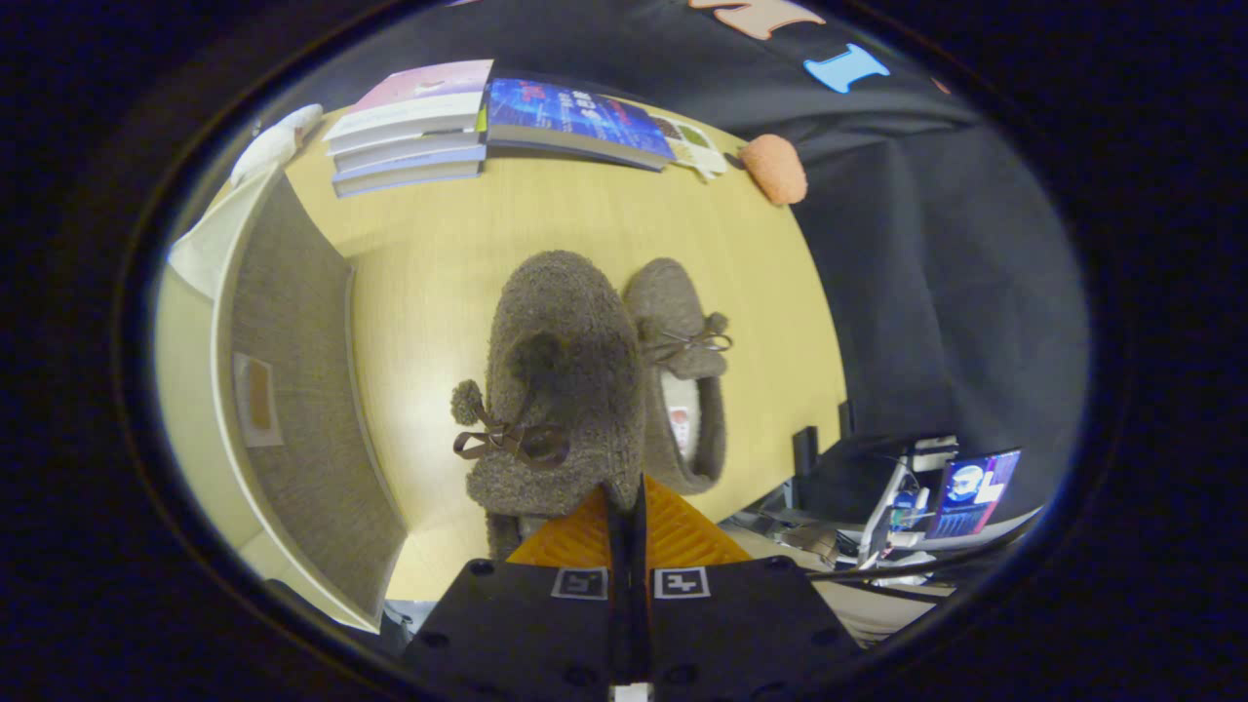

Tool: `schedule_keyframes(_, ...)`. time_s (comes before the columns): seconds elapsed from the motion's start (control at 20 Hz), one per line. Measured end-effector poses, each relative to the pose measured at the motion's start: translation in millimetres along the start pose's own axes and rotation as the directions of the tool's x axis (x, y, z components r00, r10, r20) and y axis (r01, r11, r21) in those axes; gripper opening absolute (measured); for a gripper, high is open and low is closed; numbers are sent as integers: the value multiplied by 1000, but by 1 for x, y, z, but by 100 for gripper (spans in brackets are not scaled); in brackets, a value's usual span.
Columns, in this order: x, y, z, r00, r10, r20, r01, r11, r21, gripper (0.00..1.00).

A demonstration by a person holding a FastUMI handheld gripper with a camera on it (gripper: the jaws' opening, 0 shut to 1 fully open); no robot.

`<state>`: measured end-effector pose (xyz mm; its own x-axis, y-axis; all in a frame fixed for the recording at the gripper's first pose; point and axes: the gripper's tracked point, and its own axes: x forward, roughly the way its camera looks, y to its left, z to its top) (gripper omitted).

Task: Open the storage box then place both shoes into the box .Put the left shoe in first, then the right shoe, with the right side of both shoes facing outward in a uniform manner.

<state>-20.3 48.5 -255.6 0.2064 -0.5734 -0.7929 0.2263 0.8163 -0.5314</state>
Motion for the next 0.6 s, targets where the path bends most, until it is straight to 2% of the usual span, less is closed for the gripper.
schedule_keyframes(0.2,-61,-4,7,999,-25,35,24,999,28,4)
schedule_keyframes(0.6,-151,73,20,986,123,112,-128,991,35,3)
